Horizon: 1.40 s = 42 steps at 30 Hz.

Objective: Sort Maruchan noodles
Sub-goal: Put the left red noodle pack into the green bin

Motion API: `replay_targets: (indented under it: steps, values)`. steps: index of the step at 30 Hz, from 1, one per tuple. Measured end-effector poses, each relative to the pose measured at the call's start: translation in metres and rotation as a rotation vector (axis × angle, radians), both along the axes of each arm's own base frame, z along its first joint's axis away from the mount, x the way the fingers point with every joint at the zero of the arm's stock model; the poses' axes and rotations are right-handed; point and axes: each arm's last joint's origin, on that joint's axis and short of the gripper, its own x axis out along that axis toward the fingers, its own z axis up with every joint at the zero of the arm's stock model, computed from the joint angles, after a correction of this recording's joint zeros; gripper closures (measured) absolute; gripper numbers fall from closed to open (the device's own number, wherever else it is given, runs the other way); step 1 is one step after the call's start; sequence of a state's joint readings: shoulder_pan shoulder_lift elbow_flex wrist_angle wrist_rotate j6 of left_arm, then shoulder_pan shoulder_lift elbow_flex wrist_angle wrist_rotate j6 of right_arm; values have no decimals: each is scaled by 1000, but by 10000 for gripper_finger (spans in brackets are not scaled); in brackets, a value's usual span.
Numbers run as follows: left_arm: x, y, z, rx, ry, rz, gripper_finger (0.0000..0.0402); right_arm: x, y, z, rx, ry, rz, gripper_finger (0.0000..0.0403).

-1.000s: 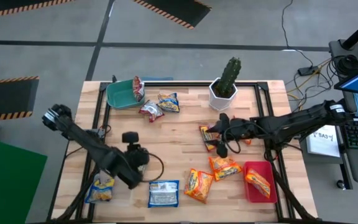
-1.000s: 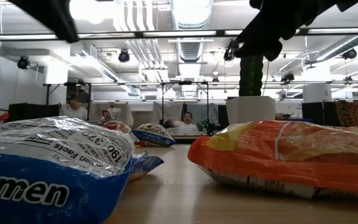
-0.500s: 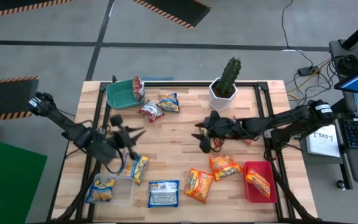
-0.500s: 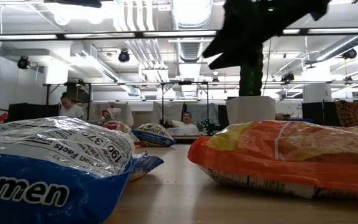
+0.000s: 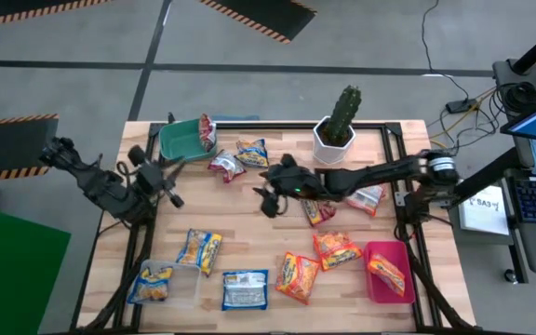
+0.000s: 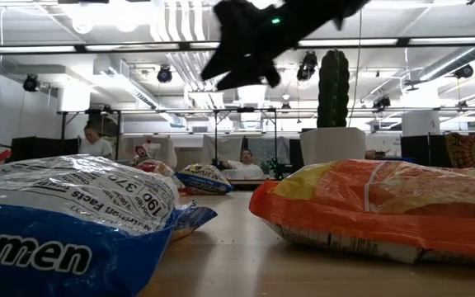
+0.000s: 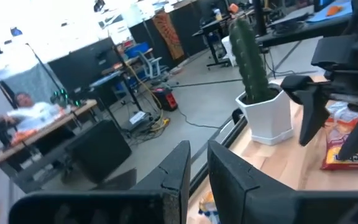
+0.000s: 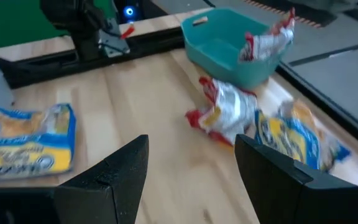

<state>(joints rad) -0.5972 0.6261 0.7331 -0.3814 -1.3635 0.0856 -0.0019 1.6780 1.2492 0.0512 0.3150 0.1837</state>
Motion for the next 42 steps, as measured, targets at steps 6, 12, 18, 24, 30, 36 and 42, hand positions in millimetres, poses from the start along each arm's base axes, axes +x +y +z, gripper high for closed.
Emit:
replay_targets:
  steps: [6,12,18,24,30,36,42]
  values:
    - [-15,10,-19,-4,-14,11,365,37,-18,-4,-51,3,-7,175]
    - [-31,21,-12,-40,-76,17,365,67,-36,-15,-66,-6,-37,181]
    - [-41,28,-17,-46,-89,12,365,92,-45,-37,-76,4,-48,183]
    - [-48,33,-19,-67,-117,11,365,113,-50,-64,-73,33,-61,184]
    - [-50,34,-19,-73,-125,10,365,125,-61,-88,-87,60,-150,184]
    - [-50,34,-19,-72,-124,10,365,129,-66,-106,-51,68,-183,184]
    - [-50,34,-19,-71,-123,9,365,130,-66,-126,-47,105,-179,184]
